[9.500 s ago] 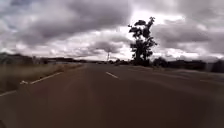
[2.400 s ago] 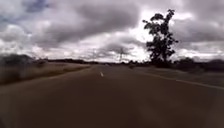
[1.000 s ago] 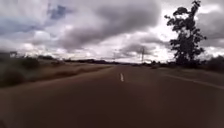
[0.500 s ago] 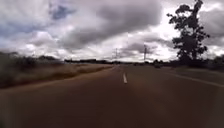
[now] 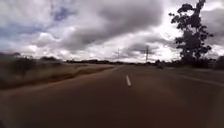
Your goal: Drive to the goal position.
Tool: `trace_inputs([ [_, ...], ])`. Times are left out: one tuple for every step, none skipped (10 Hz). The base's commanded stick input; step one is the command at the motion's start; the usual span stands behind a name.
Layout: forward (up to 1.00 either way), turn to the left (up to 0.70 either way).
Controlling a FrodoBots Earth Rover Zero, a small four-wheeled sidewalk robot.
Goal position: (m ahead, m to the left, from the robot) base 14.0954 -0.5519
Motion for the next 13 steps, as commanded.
trace_inputs([
  [1.00, 0.04],
  [1.00, -0.18],
  [1.00, -0.36],
  [1.00, -0.36],
  [1.00, -0.36],
  [1.00, -0.36],
  [1.00, 0.04],
  [1.00, 0.04],
  [1.00, -0.36],
  [1.00, -0.36],
  [1.00, -0.36],
  [1.00, -0.36],
  [1.00, -0.22],
])
